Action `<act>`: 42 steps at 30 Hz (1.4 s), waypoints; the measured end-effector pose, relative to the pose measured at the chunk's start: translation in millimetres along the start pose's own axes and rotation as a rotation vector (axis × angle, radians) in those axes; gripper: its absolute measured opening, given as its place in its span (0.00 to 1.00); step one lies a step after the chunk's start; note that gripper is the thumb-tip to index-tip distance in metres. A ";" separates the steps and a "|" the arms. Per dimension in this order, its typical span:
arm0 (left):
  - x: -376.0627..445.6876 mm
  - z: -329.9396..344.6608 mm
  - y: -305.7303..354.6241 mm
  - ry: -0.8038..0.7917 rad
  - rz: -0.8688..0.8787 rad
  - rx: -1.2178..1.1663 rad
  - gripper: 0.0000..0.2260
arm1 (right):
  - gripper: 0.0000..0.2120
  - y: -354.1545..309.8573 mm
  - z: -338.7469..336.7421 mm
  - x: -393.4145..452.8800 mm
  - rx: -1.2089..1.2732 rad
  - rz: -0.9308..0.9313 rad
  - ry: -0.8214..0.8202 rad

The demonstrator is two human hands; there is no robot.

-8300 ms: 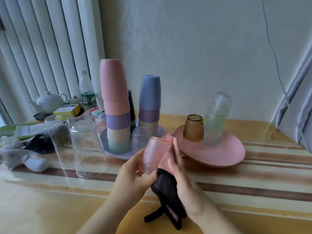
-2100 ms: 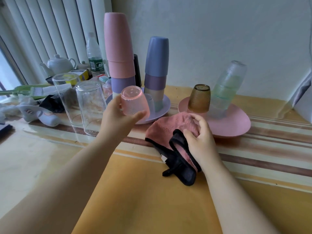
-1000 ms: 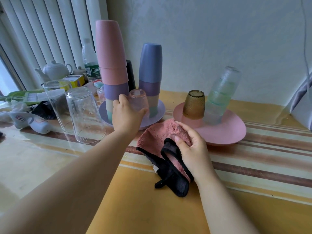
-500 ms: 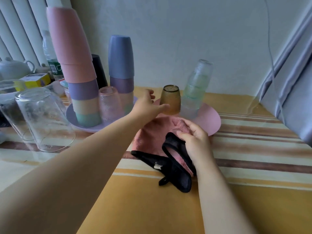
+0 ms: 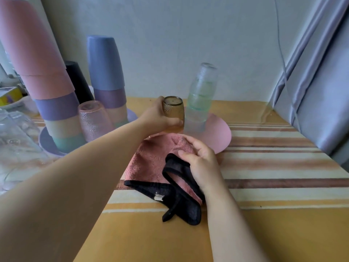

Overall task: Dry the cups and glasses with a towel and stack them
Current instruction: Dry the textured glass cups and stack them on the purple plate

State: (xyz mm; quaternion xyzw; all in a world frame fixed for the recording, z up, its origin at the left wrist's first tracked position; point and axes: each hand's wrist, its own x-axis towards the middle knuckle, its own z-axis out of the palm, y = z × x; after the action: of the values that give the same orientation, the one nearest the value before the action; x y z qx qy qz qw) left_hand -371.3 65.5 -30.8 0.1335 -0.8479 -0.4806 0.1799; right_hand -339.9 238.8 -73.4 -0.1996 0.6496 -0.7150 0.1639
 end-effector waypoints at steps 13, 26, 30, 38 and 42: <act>-16.9 -21.3 28.6 0.204 0.062 -0.063 0.30 | 0.18 -1.3 -0.4 0.8 -0.014 -0.002 -0.001; -177.3 -65.3 -7.9 0.246 -0.096 -0.249 0.28 | 0.11 -22.8 32.5 -20.3 0.313 0.114 -0.121; -191.7 -63.4 -14.9 0.327 -0.109 -0.268 0.25 | 0.16 -25.1 64.6 -39.8 0.332 0.055 -0.331; -198.7 -62.6 -21.8 0.076 -0.012 -0.346 0.15 | 0.23 -11.5 96.0 -53.7 -0.082 -0.221 -0.128; -202.2 -62.9 -21.5 -0.044 -0.048 -0.453 0.15 | 0.27 -14.5 84.9 -41.8 0.129 0.003 -0.133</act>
State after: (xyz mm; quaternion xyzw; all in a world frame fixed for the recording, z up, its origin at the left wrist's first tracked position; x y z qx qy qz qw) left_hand -161.0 87.2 -55.3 0.0995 -0.7187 -0.6656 0.1752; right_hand -261.1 187.6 -55.5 -0.2346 0.5904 -0.7402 0.2200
